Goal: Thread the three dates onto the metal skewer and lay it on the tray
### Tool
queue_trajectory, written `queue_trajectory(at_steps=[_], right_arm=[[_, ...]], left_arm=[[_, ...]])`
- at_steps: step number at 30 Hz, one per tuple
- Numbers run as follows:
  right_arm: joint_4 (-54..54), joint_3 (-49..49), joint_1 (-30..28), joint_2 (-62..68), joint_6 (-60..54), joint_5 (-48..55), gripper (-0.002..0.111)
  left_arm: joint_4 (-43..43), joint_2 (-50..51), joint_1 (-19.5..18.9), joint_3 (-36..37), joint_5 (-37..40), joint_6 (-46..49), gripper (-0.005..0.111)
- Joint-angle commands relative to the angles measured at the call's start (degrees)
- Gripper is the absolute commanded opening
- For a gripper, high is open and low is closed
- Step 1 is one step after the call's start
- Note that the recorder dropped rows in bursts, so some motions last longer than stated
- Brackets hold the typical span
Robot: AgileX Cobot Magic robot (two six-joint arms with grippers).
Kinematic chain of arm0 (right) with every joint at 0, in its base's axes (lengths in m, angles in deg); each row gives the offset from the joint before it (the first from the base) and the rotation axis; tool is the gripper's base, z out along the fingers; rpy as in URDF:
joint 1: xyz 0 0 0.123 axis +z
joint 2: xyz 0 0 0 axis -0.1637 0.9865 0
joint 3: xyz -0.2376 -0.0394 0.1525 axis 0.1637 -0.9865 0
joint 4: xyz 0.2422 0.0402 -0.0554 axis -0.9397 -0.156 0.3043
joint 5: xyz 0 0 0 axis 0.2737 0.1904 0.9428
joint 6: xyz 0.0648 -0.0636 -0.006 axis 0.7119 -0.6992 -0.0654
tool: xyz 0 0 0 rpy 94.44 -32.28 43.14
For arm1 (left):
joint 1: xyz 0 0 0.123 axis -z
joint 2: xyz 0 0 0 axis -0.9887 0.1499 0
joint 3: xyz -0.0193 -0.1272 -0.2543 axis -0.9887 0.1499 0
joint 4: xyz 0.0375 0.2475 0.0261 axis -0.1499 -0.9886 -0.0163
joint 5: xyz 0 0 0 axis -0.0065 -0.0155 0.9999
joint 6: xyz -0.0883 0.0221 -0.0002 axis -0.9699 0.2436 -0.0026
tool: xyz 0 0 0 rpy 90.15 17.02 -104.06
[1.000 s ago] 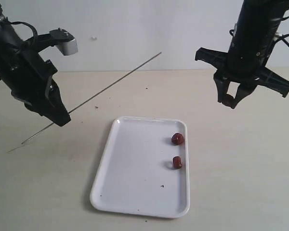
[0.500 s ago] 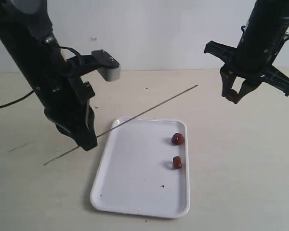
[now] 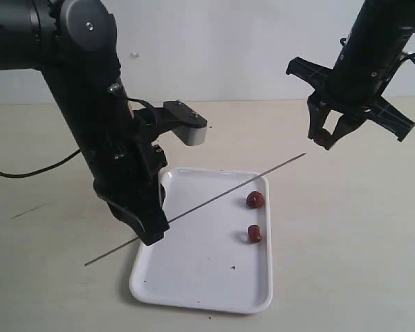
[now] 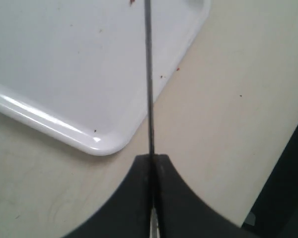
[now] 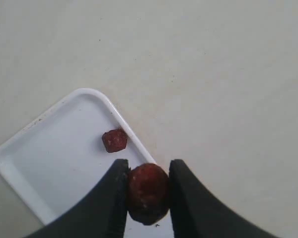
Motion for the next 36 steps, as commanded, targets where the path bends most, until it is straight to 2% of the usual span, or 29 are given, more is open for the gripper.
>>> queue_trajectory(at_steps=[1, 8, 19, 36], right_arm=[[0.2, 0.3, -0.2, 0.1, -0.7, 0.1, 0.027], [0.9, 0.3, -0.2, 0.1, -0.7, 0.0, 0.027], [1.0, 0.3, -0.2, 0.1, -0.7, 0.3, 0.027], [2.4, 0.3, -0.2, 0.1, -0.6, 0.3, 0.027]], left_arm=[[2.1, 1.4, 0.2, 0.1, 0.0, -1.7, 0.0], [4.7, 1.9, 0.2, -0.2, 0.0, -1.7, 0.0], [6.6, 4.4, 0.4, -6.6, 0.0, -2.7, 0.0], [6.9, 5.1, 0.4, -6.8, 0.0, -2.7, 0.0]])
